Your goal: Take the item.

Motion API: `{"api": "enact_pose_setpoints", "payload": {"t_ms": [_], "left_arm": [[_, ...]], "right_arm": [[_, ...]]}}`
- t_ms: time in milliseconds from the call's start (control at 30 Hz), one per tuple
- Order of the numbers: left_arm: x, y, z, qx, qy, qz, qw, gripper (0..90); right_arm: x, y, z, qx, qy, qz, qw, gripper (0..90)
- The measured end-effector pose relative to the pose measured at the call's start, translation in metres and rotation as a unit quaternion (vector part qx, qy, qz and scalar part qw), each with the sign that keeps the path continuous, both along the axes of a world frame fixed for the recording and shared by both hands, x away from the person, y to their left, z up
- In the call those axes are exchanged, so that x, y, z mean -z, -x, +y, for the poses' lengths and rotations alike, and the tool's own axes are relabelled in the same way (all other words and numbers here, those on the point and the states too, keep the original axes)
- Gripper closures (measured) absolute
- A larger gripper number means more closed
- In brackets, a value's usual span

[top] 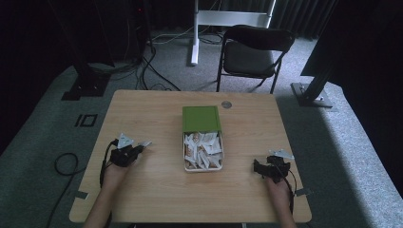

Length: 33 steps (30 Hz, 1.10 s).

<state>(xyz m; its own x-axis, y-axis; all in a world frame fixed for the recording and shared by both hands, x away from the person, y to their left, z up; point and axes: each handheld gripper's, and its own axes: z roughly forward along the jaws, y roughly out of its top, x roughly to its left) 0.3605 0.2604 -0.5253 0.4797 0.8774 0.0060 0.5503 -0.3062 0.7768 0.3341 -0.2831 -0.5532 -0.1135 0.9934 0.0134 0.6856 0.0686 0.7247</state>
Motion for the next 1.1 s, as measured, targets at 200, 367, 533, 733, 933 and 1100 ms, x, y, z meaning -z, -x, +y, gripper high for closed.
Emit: {"api": "enact_pose_setpoints", "payload": {"t_ms": [200, 367, 533, 733, 933, 1100], "left_arm": [[0.007, -0.016, 0.005, -0.034, 0.002, -0.002, 0.9994, 89.9], [0.012, -0.029, 0.006, -0.055, -0.009, -0.002, 0.9984, 89.8], [0.013, -0.037, 0.007, -0.062, 0.001, -0.002, 0.9981, 89.5], [0.013, -0.042, 0.002, -0.064, -0.012, 0.017, 0.9977, 69.2], [0.010, -0.036, 0.002, -0.071, 0.031, 0.027, 0.9966, 50.4], [0.006, -0.030, 0.000, -0.068, 0.048, 0.031, 0.9960, 31.0]], "right_arm": [[0.000, 0.000, 0.000, 0.000, 0.000, 0.000, 1.0000, 10.9], [0.000, 0.000, 0.000, 0.000, 0.000, 0.000, 1.0000, 10.9], [0.000, 0.000, 0.000, 0.000, 0.000, 0.000, 1.0000, 10.9], [0.000, 0.000, 0.000, 0.000, 0.000, 0.000, 1.0000, 10.9], [0.000, 0.000, 0.000, 0.000, 0.000, 0.000, 1.0000, 10.9], [0.000, 0.000, 0.000, 0.000, 0.000, 0.000, 1.0000, 10.9]]}}
